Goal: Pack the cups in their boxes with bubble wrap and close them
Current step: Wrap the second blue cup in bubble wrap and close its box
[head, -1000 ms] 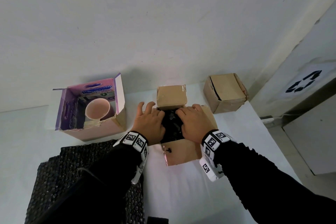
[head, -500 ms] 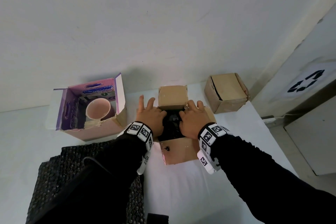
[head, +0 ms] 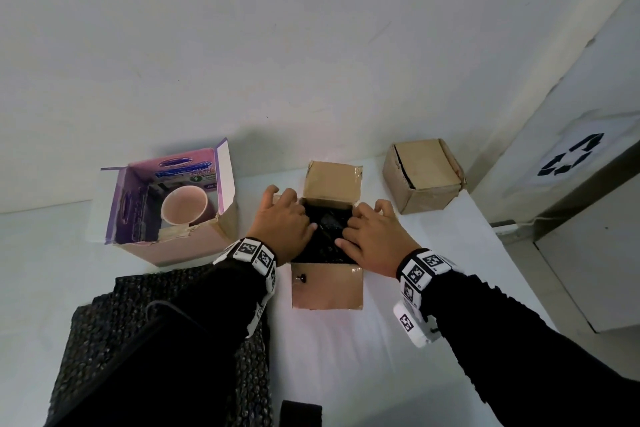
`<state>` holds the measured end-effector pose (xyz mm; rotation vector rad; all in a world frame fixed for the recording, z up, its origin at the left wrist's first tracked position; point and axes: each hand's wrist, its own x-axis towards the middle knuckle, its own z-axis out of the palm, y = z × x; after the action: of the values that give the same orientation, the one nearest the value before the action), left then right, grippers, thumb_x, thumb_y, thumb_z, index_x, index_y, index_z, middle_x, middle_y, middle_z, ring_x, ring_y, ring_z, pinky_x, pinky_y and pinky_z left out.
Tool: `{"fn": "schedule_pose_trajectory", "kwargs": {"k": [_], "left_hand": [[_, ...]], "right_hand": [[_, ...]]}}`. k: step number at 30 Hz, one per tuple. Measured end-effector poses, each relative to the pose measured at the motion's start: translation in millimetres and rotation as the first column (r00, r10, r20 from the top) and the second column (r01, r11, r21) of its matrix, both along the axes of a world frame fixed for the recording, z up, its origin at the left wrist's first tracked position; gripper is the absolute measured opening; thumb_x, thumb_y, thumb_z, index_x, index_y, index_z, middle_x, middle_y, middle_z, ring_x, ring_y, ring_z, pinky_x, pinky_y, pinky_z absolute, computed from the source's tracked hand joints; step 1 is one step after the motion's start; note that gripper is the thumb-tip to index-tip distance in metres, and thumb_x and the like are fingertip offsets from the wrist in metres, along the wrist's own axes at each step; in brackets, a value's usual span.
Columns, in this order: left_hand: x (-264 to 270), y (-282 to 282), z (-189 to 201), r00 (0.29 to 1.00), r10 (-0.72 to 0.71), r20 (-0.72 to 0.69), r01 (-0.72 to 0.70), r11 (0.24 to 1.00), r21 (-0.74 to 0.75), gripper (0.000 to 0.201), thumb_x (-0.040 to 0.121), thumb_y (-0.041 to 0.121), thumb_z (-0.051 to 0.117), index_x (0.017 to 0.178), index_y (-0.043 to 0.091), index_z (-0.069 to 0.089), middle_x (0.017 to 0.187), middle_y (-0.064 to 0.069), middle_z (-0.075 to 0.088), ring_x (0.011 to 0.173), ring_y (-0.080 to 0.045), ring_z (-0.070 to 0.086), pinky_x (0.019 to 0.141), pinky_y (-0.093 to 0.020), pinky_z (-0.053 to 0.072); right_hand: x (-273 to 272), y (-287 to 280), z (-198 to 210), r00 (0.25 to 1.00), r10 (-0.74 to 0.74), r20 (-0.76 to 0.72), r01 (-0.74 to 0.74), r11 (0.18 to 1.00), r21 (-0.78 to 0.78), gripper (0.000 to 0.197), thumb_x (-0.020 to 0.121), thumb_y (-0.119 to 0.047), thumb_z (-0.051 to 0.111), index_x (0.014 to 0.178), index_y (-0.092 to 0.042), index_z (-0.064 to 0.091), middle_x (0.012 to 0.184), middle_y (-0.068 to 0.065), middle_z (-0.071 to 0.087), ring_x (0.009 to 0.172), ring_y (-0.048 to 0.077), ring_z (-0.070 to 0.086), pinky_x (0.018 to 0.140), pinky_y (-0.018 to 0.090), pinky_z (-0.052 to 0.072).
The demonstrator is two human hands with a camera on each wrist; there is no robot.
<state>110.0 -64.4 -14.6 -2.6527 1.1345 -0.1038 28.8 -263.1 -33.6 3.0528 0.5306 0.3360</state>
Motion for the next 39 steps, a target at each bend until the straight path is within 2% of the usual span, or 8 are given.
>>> {"fn": "schedule_pose_trajectory", "kwargs": {"k": [3, 10, 16, 20, 23, 29, 33, 39], "left_hand": [[-7, 5, -1, 0.999, -0.033, -0.025, 0.033, 0.999, 0.000, 0.070, 0.084, 0.057, 0.016, 0.090, 0.020, 0.076, 0.107, 0.003, 0.060, 0.116, -0.025, 0.042, 0.107, -0.054, 0.015], [-17, 1, -3, 0.994, 0.112, -0.018, -0.111, 0.993, 0.037, 0.042, 0.081, 0.053, 0.046, 0.107, 0.029, 0.069, 0.129, 0.005, 0.042, 0.123, -0.027, 0.030, 0.105, -0.052, 0.014], [-15, 3, -4, 0.994, 0.096, 0.053, -0.088, 0.988, -0.127, 0.031, 0.085, 0.056, 0.055, 0.087, 0.030, 0.069, 0.090, 0.012, 0.059, 0.102, -0.020, 0.044, 0.087, -0.040, 0.023], [-23, 8, -10, 0.993, -0.031, 0.116, 0.049, 0.987, -0.154, 0.058, 0.093, 0.053, 0.029, 0.068, 0.024, 0.072, 0.076, 0.008, 0.066, 0.095, -0.023, 0.050, 0.088, -0.045, 0.028], [-28, 14, -11, 0.995, -0.052, 0.091, 0.066, 0.986, -0.155, 0.059, 0.093, 0.050, 0.028, 0.067, 0.020, 0.071, 0.074, 0.006, 0.069, 0.102, -0.026, 0.053, 0.093, -0.047, 0.027], [-45, 18, -18, 0.998, -0.014, 0.058, 0.029, 0.965, -0.259, 0.046, 0.090, 0.055, 0.037, 0.077, 0.019, 0.064, 0.088, 0.001, 0.071, 0.116, -0.025, 0.051, 0.098, -0.049, 0.026], [-44, 30, -26, 0.996, -0.037, 0.086, 0.058, 0.964, -0.258, 0.053, 0.085, 0.065, 0.039, 0.090, 0.024, 0.071, 0.101, 0.004, 0.067, 0.122, -0.025, 0.046, 0.100, -0.051, 0.024], [-51, 48, -35, 0.995, 0.015, 0.099, 0.020, 0.941, -0.339, 0.047, 0.077, 0.062, 0.047, 0.102, 0.026, 0.064, 0.107, 0.008, 0.061, 0.110, -0.022, 0.043, 0.090, -0.044, 0.028]], "right_hand": [[-2, -4, 0, 0.999, 0.010, -0.033, -0.011, 1.000, -0.029, 0.050, 0.096, -0.051, 0.037, 0.076, -0.024, 0.074, 0.075, -0.010, 0.065, 0.095, 0.018, 0.053, 0.083, 0.041, 0.030], [-15, -7, -1, 0.997, -0.063, -0.033, 0.061, 0.996, -0.063, 0.040, 0.090, -0.041, 0.038, 0.077, -0.027, 0.074, 0.089, -0.012, 0.061, 0.097, 0.018, 0.046, 0.082, 0.040, 0.028], [-22, 3, 0, 0.994, -0.068, -0.083, 0.070, 0.997, 0.022, 0.030, 0.093, -0.045, 0.033, 0.091, -0.024, 0.055, 0.077, -0.010, 0.068, 0.108, 0.018, 0.052, 0.098, 0.045, 0.018], [-18, 1, 11, 0.961, -0.096, -0.258, 0.087, 0.995, -0.046, 0.055, 0.096, -0.057, 0.021, 0.088, -0.026, 0.066, 0.089, -0.010, 0.071, 0.130, 0.015, 0.037, 0.103, 0.046, 0.010], [-16, 4, 18, 0.922, -0.143, -0.361, 0.121, 0.989, -0.082, 0.064, 0.096, -0.062, 0.022, 0.082, -0.026, 0.073, 0.091, -0.011, 0.070, 0.131, 0.012, 0.030, 0.101, 0.044, 0.006], [-13, 10, 26, 0.892, -0.177, -0.417, 0.111, 0.978, -0.177, 0.055, 0.096, -0.055, 0.029, 0.091, -0.023, 0.073, 0.093, -0.005, 0.067, 0.112, 0.016, 0.039, 0.095, 0.042, 0.020], [-3, 15, 38, 0.949, -0.072, -0.306, 0.115, 0.985, 0.125, 0.019, 0.089, -0.026, 0.048, 0.098, -0.021, 0.064, 0.101, -0.002, 0.063, 0.099, 0.021, 0.055, 0.086, 0.036, 0.039], [25, 43, 24, 0.898, 0.150, -0.413, -0.053, 0.970, 0.238, 0.038, 0.088, -0.013, 0.051, 0.125, -0.018, 0.058, 0.131, 0.000, 0.055, 0.115, 0.022, 0.052, 0.094, 0.040, 0.044]]}}
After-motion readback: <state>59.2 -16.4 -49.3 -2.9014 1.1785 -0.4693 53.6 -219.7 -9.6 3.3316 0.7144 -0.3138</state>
